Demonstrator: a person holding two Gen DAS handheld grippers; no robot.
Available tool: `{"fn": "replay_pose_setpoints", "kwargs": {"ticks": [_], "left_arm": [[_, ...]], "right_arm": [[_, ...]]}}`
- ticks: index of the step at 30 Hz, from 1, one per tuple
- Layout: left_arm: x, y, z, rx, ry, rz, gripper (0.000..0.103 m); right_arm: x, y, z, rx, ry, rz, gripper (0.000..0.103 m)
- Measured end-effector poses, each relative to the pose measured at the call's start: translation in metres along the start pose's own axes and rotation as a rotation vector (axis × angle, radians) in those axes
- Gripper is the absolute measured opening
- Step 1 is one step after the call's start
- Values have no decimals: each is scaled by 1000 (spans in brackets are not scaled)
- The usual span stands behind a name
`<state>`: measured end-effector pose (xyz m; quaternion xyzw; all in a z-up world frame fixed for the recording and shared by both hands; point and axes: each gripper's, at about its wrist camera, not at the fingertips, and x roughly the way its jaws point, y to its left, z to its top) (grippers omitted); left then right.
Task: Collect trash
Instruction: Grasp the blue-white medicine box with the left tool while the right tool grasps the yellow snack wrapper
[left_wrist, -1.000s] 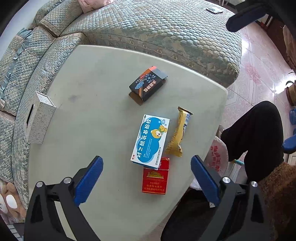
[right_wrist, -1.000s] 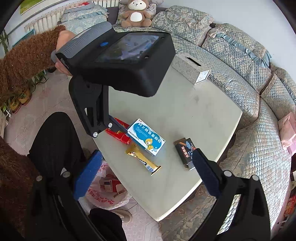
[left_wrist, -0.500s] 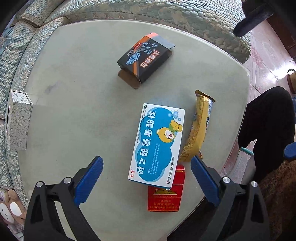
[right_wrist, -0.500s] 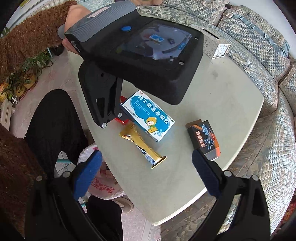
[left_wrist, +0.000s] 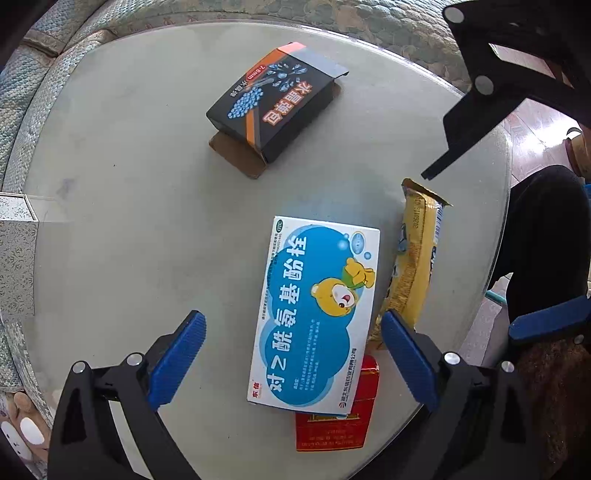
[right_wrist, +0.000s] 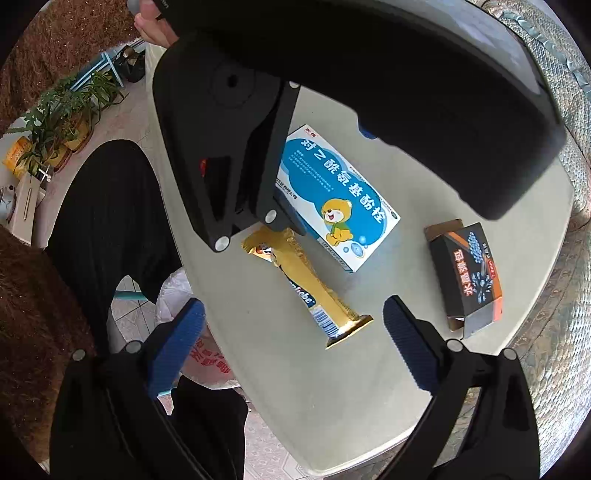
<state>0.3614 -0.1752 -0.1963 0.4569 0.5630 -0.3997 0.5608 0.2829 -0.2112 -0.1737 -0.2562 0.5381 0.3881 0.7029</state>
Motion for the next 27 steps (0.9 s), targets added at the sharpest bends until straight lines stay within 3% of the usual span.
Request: {"fn": "replay_pose_setpoints", "kwargs": {"ticks": [9, 10, 13, 21, 27], "left_arm": [[26, 6, 8, -25, 50, -28, 93], [28, 7, 8, -33, 54, -31, 93], [34, 12, 8, -46, 62, -43, 93], [32, 21, 4, -69, 54, -63, 92], [27, 33, -12, -148, 23, -69, 87]], "right_arm": [[26, -18, -3, 40, -14, 46, 94], [28, -19, -4, 45, -22, 45, 91], [32, -22, -5, 50, -32, 19, 58], [31, -22, -6, 71, -62, 13, 57], [33, -15, -13, 115, -83, -41, 40]]}}
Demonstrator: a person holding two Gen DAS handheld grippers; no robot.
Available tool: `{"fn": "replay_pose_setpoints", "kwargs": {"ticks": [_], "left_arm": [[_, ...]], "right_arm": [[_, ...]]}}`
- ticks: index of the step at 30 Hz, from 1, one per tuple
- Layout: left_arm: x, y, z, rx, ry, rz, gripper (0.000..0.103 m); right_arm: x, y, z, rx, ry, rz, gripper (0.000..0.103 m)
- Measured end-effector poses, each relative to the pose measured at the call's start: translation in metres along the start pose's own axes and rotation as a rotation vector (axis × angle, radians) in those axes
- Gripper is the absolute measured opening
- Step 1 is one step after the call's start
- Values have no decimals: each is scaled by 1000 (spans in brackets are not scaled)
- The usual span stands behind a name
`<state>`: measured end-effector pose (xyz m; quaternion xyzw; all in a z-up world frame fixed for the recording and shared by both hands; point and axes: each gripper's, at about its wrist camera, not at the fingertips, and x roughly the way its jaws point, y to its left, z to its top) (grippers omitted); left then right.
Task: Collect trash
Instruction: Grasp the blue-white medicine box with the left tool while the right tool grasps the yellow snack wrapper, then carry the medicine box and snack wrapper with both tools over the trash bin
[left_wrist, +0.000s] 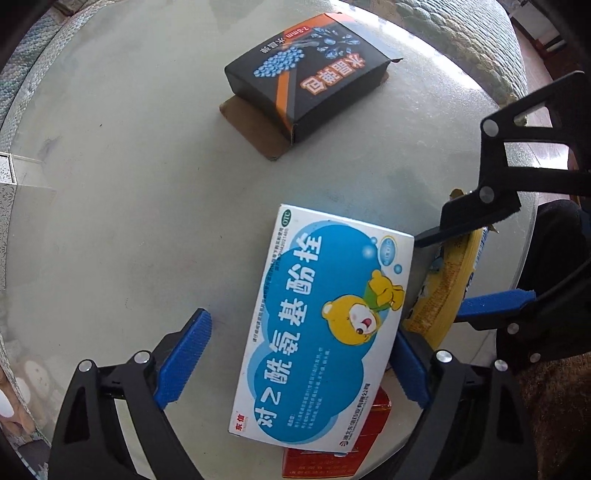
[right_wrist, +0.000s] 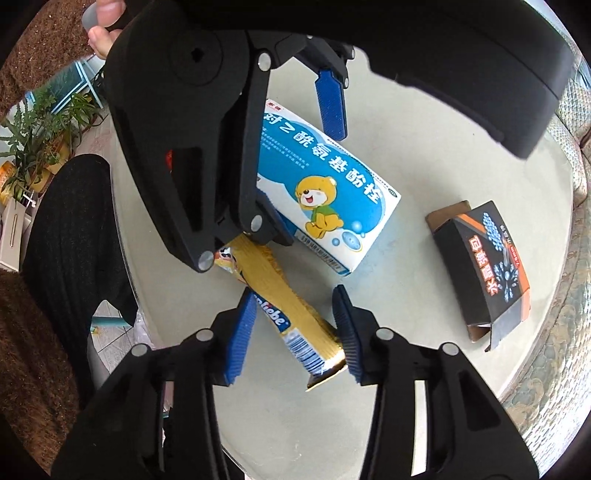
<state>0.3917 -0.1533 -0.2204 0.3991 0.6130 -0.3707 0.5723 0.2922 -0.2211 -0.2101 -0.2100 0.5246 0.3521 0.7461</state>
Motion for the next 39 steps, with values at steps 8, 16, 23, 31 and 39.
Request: {"fn": "replay_pose_setpoints", "kwargs": {"ticks": [8, 16, 23, 31, 39], "left_arm": [[-20, -3, 3, -102, -8, 14, 65], [-22, 1, 8, -144, -31, 7, 63], [-11, 2, 6, -203, -22, 24, 63], [-26, 1, -4, -266, -72, 45, 63], [-52, -24, -45, -280, -88, 86, 63]], "right_arm": [[0, 8, -5, 116, -5, -28, 26], [1, 20, -4, 203, 5, -69, 18], [3, 24, -5, 239, 32, -88, 17], [-14, 32, -5, 287, 45, -121, 17], [-47, 63, 7, 271, 17, -177, 17]]}}
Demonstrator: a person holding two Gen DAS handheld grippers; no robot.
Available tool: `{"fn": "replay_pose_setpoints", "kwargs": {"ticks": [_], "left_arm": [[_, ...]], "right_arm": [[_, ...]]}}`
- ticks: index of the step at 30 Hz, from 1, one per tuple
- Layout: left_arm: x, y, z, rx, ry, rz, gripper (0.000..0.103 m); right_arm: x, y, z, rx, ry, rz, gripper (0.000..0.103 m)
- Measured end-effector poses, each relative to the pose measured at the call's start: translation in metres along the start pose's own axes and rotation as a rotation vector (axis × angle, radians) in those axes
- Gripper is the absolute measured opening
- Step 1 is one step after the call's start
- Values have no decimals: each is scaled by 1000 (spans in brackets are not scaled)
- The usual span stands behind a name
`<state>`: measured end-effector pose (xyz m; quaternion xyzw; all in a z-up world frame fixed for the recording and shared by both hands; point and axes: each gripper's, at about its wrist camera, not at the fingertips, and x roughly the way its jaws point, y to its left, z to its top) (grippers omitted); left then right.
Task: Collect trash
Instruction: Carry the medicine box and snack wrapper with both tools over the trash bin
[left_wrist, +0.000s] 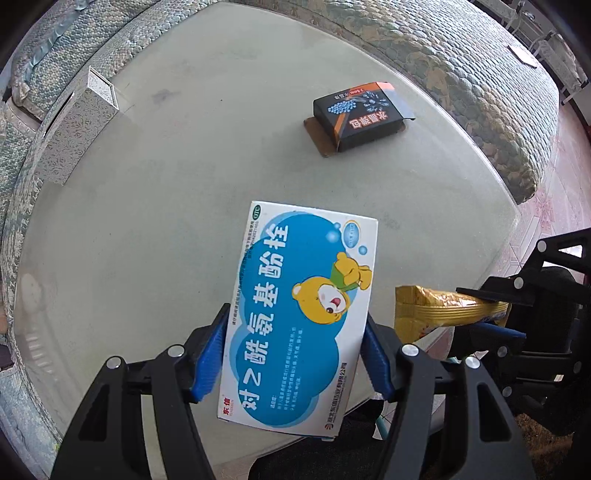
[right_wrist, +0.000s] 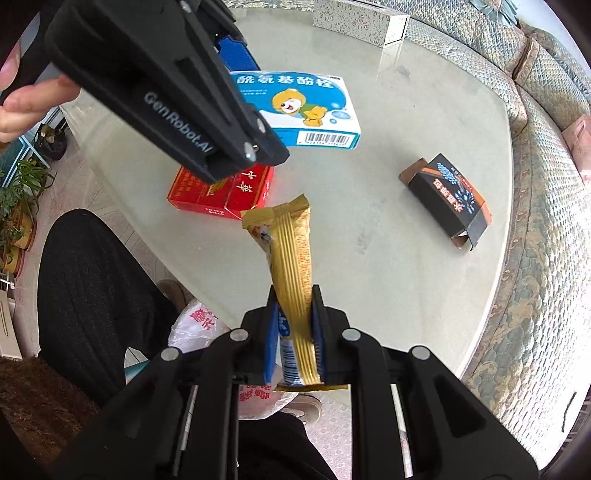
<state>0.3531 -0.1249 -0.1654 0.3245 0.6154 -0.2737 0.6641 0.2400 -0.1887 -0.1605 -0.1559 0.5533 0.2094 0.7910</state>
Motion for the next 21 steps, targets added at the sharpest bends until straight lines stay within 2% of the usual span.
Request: {"fn": "replay_pose_setpoints", "kwargs": {"ticks": [7, 16, 21], "left_arm": [[-27, -18, -54, 4, -24, 20, 63], [-44, -50, -126, 15, -58, 46, 63], [-45, -63, -157, -6, -91, 31, 63]], "right_arm": [[-27, 8, -11, 15, -12, -16, 17], [-52, 53, -29, 2, -30, -43, 17], [-56, 71, -42, 1, -27, -49, 17]]}}
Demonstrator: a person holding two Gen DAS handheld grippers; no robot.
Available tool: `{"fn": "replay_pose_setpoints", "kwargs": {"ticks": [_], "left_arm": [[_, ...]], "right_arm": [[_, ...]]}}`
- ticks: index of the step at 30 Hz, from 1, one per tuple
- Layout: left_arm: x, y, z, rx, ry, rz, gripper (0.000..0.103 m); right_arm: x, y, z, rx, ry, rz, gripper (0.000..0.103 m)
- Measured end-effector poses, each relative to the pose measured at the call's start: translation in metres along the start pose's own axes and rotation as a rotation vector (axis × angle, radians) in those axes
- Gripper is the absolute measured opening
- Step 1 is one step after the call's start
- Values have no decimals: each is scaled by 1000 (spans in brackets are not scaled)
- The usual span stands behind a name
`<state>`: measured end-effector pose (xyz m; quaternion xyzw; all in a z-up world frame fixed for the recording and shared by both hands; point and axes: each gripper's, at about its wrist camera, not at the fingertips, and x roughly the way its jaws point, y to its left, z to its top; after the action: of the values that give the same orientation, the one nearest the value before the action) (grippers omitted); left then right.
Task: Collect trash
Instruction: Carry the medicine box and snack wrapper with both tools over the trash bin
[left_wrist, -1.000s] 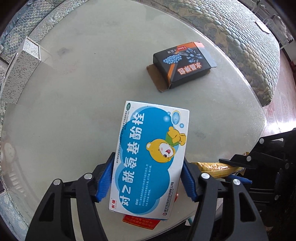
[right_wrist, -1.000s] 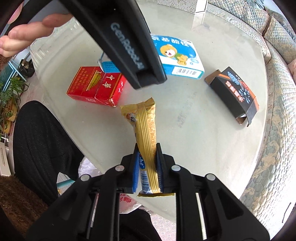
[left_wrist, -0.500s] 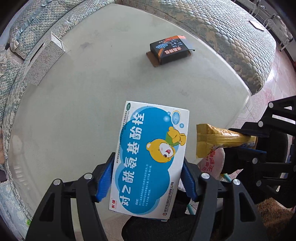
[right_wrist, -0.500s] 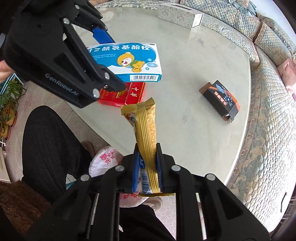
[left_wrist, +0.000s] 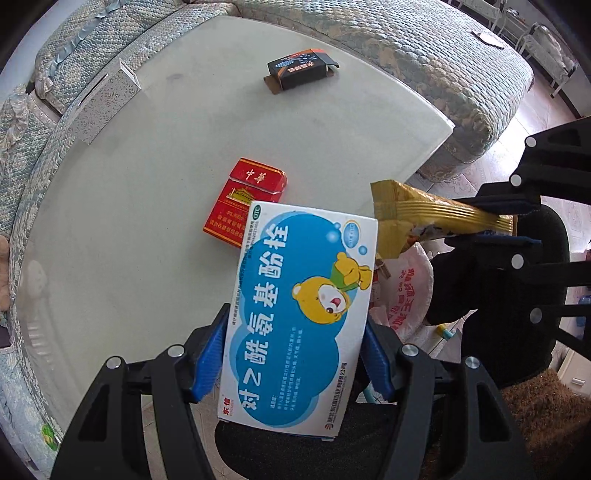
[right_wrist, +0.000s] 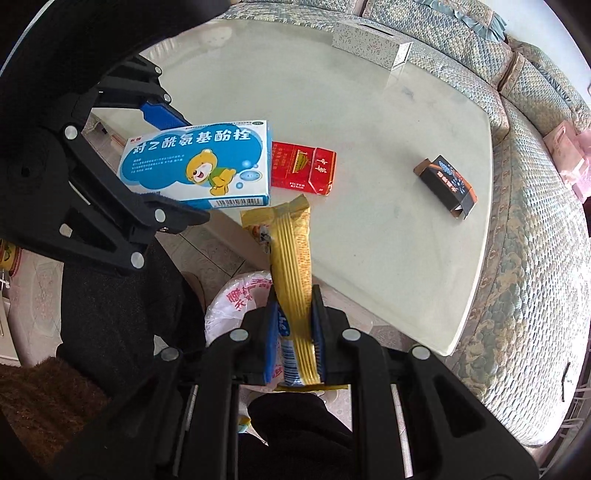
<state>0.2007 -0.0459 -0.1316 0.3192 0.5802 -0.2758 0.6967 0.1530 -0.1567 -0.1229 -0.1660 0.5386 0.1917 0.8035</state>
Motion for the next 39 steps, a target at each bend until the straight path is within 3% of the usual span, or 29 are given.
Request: {"fn": "replay_pose_setpoints", "kwargs": {"ticks": [18, 21, 30, 39], "left_arm": [[66, -33, -70, -91, -4, -76, 63], [81, -39, -73, -101, -4, -69, 63], [130, -48, -73, -164, 12, -168, 63], [176, -74, -72, -145, 44, -159, 63]], "right_arm": [[33, 27, -54, 39, 16, -23, 17], [43, 27, -62, 61, 9, -10, 17], [87, 19, -83, 144, 15, 10, 17], [140, 10, -106, 197, 78, 0, 17]]}}
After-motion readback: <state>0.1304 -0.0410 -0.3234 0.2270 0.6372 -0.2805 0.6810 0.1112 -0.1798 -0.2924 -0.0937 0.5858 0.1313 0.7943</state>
